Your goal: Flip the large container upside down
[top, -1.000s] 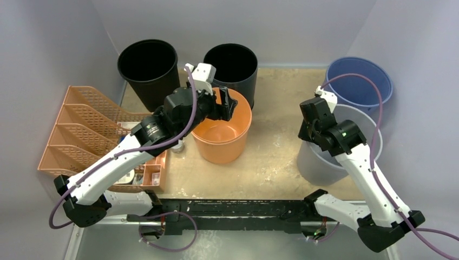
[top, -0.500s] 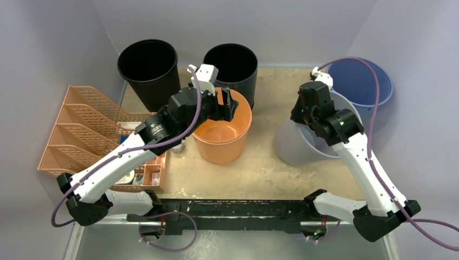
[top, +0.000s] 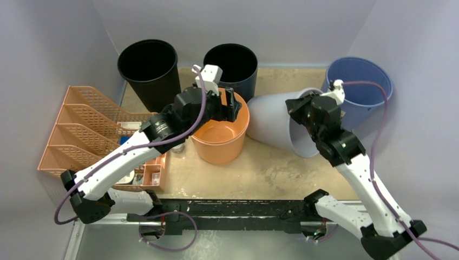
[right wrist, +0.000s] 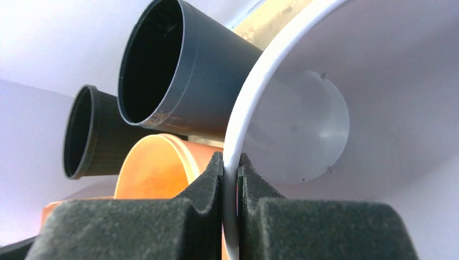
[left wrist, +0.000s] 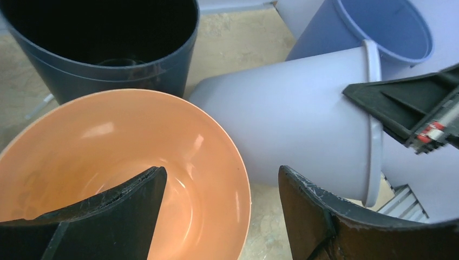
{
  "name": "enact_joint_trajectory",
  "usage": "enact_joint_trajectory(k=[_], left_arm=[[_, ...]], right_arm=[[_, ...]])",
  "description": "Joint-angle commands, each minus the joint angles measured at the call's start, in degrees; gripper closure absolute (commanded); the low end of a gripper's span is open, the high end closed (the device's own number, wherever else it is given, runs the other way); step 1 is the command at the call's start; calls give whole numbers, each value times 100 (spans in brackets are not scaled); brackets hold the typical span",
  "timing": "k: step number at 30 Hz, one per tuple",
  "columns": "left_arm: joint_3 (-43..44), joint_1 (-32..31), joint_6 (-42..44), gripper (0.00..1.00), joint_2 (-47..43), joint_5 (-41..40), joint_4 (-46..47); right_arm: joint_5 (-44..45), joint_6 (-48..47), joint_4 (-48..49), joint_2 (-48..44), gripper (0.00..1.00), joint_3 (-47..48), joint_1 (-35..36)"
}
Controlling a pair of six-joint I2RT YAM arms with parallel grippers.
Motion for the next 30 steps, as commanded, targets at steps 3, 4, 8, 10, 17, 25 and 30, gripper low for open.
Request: enact_joint_trajectory(k=[3, 4, 8, 10, 17, 25, 30], left_arm=[[369, -38, 150, 24, 814, 1075, 187], [404, -101, 133, 24, 919, 1219, 263], [485, -472, 207, 24, 1343, 1184, 493], [621, -596, 273, 24, 1600, 959, 521], [1429, -682, 216, 24, 2304, 746, 733], [2042, -680, 104, 24, 3018, 609, 681], [2087, -684, 54, 24, 3149, 407, 786]], right_arm=[[-6, 850, 105, -1099, 100, -885, 11], [-8, 861, -83, -1215, 100, -958, 8], [3, 886, -784, -1660, 95, -1392, 11], [-65, 653, -983, -1806, 86, -1505, 10], [-51, 644, -1778, -1993, 71, -1663, 7], [40, 848, -2301, -2243, 60, -1705, 6], [-1, 997, -2488, -2432, 56, -1815, 11]])
